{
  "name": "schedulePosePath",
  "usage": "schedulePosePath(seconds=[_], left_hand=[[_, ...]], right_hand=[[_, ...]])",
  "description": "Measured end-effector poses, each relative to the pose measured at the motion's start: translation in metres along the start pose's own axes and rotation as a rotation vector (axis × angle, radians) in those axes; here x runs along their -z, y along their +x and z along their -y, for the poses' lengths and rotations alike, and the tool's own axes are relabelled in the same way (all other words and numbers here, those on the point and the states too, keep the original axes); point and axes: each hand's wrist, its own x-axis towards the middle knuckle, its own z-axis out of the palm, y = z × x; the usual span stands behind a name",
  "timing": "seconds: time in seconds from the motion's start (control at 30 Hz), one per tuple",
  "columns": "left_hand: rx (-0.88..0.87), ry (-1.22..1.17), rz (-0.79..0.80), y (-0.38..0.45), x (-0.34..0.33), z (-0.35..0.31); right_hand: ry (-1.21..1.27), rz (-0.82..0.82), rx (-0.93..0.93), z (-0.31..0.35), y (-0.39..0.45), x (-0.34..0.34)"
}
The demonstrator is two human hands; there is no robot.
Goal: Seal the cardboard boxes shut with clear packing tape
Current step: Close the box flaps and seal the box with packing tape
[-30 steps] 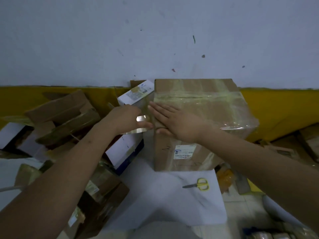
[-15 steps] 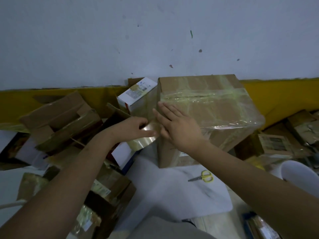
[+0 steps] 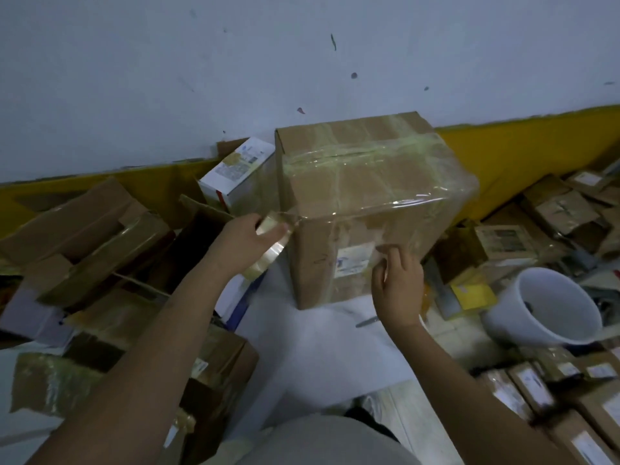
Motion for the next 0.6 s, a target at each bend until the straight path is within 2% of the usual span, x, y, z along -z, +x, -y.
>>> schedulePosePath(seconds=[0.07, 0.13, 0.23, 0.47, 0.6], left_hand=[[0.033, -0.007, -0.026, 0.002, -0.005, 0.001], [0.051, -0.003, -0.036, 0.003, -0.008, 0.002], [0.056, -0.006, -0.034, 0.002, -0.010, 0.004], [0.067, -0.101, -0.088, 0.003, -0.016, 0.007], [0.071, -0.137, -0.096, 0.002, -0.016, 0.009]], right_hand=[[-0.079, 0.357, -0.165, -0.045, -0.020, -0.021], [-0.218, 0.637, -0.182, -0.087, -0.038, -0.038], [-0.350, 0.873, -0.191, -0.127, -0.055, -0.057], [-0.415, 0.969, -0.220, -0.169, -0.069, -0.095], [-0.466, 0.916, -0.212, -0.171, -0.081, -0.110]])
